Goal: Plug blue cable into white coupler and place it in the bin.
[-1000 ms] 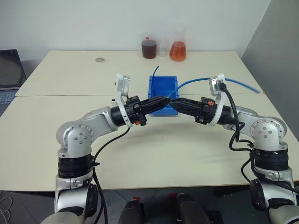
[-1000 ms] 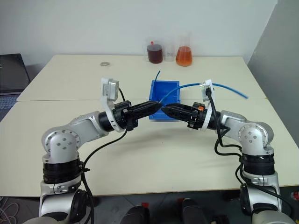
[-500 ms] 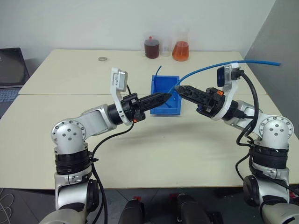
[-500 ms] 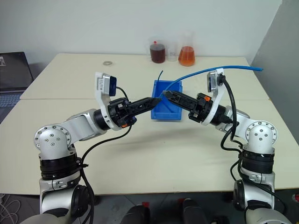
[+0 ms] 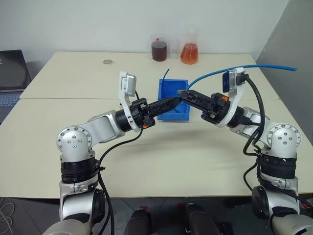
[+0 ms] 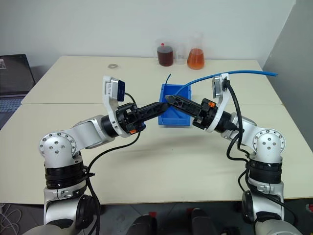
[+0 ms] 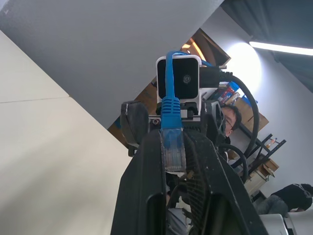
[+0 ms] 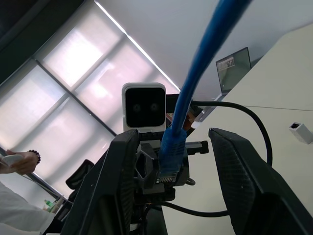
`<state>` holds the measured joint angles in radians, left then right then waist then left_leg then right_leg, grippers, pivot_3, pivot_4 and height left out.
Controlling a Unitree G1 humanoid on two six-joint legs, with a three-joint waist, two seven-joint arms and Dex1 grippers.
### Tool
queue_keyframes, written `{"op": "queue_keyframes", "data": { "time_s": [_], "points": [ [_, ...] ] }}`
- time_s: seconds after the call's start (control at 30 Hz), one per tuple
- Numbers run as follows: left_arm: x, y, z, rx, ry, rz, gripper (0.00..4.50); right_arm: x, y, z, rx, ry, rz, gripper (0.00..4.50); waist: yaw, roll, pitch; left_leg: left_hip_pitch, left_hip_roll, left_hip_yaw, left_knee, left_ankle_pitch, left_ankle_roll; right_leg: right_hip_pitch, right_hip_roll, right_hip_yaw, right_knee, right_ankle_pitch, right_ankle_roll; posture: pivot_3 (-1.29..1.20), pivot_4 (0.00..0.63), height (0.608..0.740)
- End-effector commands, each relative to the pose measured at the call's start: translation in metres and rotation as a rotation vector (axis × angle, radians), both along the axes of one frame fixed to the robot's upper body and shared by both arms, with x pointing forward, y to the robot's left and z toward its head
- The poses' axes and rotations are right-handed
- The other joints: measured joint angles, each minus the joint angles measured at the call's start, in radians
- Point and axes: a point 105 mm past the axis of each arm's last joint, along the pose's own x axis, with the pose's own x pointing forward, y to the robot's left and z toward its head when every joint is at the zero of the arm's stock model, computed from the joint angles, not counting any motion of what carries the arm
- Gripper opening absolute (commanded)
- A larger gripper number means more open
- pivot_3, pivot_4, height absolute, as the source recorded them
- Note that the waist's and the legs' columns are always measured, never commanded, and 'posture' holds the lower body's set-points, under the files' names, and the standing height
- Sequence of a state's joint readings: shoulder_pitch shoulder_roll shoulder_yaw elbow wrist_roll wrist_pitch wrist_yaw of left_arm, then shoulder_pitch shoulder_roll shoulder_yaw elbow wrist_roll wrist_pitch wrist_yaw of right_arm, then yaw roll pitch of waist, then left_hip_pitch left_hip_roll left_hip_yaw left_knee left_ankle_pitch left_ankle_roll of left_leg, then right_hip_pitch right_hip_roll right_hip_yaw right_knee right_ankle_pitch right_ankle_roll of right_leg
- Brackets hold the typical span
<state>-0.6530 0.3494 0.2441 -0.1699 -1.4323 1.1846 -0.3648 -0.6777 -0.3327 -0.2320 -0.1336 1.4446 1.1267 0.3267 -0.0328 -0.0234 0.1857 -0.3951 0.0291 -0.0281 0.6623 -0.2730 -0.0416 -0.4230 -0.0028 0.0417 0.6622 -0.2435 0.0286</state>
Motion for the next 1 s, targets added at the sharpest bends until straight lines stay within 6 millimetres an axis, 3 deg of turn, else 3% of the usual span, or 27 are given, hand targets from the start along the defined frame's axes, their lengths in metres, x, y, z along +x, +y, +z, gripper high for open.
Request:
{"op": "queue_keyframes", "data": {
  "time_s": [0.03, 0.13, 0.4, 0.73, 0.8, 1.0],
  "points": [
    [-0.002, 0.001, 0.008, -0.03, -0.027, -0.003, 0.25, -0.006, -0.004, 0.008, 0.028, -0.035, 0.005, 2.42, 0.0, 0.0, 0.0, 0.0, 0.0, 0.0, 0.0, 0.0, 0.0, 0.0, 0.0, 0.0, 0.0, 0.0, 0.0, 0.0, 0.15, 0.74],
    [-0.002, 0.0, 0.008, -0.035, -0.026, -0.006, 0.25, -0.006, -0.004, 0.007, 0.026, -0.03, 0.004, 1.94, 0.0, 0.0, 0.0, 0.0, 0.0, 0.0, 0.0, 0.0, 0.0, 0.0, 0.0, 0.0, 0.0, 0.0, 0.0, 0.0, 0.15, 0.74],
    [-0.002, 0.001, 0.007, -0.034, -0.025, -0.002, 0.25, -0.007, -0.006, 0.004, 0.027, -0.017, 0.015, 0.16, 0.0, 0.0, 0.0, 0.0, 0.0, 0.0, 0.0, 0.0, 0.0, 0.0, 0.0, 0.0, 0.0, 0.0, 0.0, 0.0, 0.15, 0.74],
    [-0.001, 0.002, 0.005, -0.023, -0.024, 0.02, 0.25, -0.008, -0.005, 0.003, 0.011, -0.022, 0.026, 0.11, 0.0, 0.0, 0.0, 0.0, 0.0, 0.0, 0.0, 0.0, 0.0, 0.0, 0.0, 0.0, 0.0, 0.0, 0.0, 0.0, 0.15, 0.74],
    [0.0, 0.004, 0.004, -0.028, -0.02, 0.019, 0.96, -0.007, -0.005, 0.004, 0.005, -0.026, 0.022, 0.11, 0.0, 0.0, 0.0, 0.0, 0.0, 0.0, 0.0, 0.0, 0.0, 0.0, 0.0, 0.0, 0.0, 0.0, 0.0, 0.0, 0.15, 0.74],
    [-0.004, 0.012, 0.006, -0.043, -0.022, 0.02, 2.03, -0.001, -0.009, 0.008, 0.003, -0.037, -0.004, 0.11, 0.0, 0.0, 0.0, 0.0, 0.0, 0.0, 0.0, 0.0, 0.0, 0.0, 0.0, 0.0, 0.0, 0.0, 0.0, 0.0, 0.15, 0.74]
  ]
}}
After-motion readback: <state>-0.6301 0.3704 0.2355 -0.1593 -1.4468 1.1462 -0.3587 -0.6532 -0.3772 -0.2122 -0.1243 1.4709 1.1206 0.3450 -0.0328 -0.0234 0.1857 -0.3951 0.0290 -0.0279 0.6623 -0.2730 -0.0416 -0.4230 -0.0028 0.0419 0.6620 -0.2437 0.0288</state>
